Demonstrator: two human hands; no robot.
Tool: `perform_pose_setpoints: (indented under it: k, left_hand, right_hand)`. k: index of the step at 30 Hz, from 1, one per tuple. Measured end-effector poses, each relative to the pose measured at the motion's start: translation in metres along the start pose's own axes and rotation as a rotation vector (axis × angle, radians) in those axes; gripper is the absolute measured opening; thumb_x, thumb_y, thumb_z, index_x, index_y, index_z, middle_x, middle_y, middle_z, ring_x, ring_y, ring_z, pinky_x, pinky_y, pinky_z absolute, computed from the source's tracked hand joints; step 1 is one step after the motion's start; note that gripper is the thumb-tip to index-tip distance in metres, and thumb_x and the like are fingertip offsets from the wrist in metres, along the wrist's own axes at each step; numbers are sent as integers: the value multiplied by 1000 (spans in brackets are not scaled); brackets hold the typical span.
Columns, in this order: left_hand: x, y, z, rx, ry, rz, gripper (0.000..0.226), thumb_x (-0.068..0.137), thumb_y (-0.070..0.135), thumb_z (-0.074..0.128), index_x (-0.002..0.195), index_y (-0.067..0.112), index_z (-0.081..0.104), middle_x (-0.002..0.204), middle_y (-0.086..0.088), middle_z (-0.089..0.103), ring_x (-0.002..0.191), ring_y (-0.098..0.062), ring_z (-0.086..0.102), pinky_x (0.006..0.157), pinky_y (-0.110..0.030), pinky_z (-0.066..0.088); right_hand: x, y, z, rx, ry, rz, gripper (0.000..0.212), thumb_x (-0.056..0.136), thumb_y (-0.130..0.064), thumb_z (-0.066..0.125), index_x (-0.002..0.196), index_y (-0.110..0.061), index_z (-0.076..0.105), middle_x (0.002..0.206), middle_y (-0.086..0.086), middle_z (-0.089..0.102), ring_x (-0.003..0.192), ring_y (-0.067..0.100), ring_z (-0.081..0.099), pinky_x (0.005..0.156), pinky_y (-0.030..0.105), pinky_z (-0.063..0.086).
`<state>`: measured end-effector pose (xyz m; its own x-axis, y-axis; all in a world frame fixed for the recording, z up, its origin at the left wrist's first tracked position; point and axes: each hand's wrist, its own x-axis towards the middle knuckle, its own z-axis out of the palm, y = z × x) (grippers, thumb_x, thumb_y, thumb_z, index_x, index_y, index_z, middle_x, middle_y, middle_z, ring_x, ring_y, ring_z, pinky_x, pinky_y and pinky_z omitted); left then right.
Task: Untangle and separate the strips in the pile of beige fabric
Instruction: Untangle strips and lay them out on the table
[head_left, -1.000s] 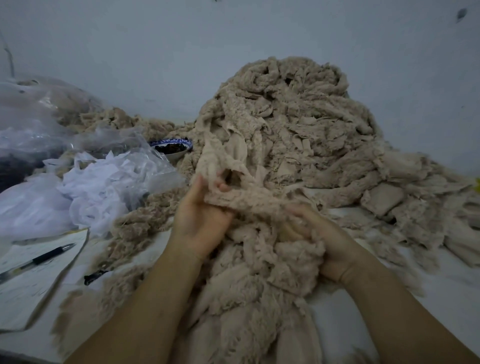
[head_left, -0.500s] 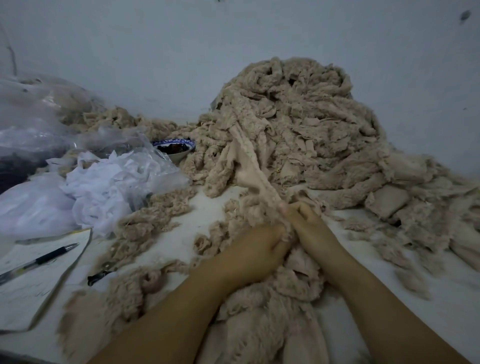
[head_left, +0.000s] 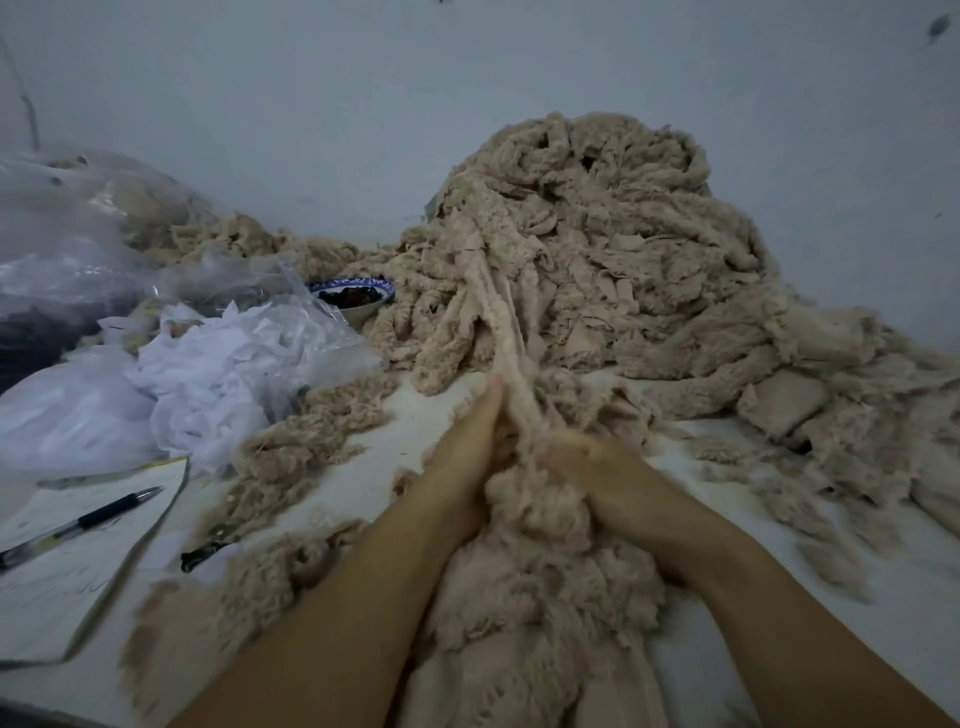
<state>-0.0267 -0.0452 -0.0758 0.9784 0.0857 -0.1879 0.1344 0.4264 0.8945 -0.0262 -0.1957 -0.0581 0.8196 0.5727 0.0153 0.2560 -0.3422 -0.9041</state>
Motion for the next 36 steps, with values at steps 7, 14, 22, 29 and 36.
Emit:
perform_pose_setpoints:
  k: [7,14,22,29,36]
  left_hand:
    - [10,15,-20,-562,-99,-19,13,97,24,52,97,12,56,65,2,52,51,-10,53,53,-24,51]
    - [12,13,-20,-377,180,6,35,105,31,44,128,10,60,118,-16,69,105,-29,67,75,-42,56]
    - [14,17,-15,-379,222,-47,33,104,31,47,125,10,61,118,-17,68,96,-31,68,68,-42,56]
    - [6,15,-14,-317,-252,-188,29,88,33,64,101,8,62,70,-3,67,45,-6,56,42,-10,40]
    - [2,17,-13,-220,-257,-19,25,92,36,57,85,15,68,93,-5,64,95,-25,59,101,-41,48]
  right_hand:
    - [-1,-4,4,-55,-203,-5,33,101,-41,49,84,-12,51,77,10,50,69,21,46,71,34,41]
    - [1,7,-7,387,-47,128,26,100,-35,51,96,-27,76,101,-7,77,95,9,72,72,17,56]
    - [7,9,-3,542,30,134,29,99,-36,54,90,-32,81,103,-6,77,97,10,72,82,26,56]
    - [8,17,-17,834,166,167,29,92,-32,57,97,-16,80,109,15,74,100,28,72,77,39,59]
    - [5,18,-17,868,53,194,29,93,-25,52,79,-9,72,69,11,69,57,21,67,55,26,52]
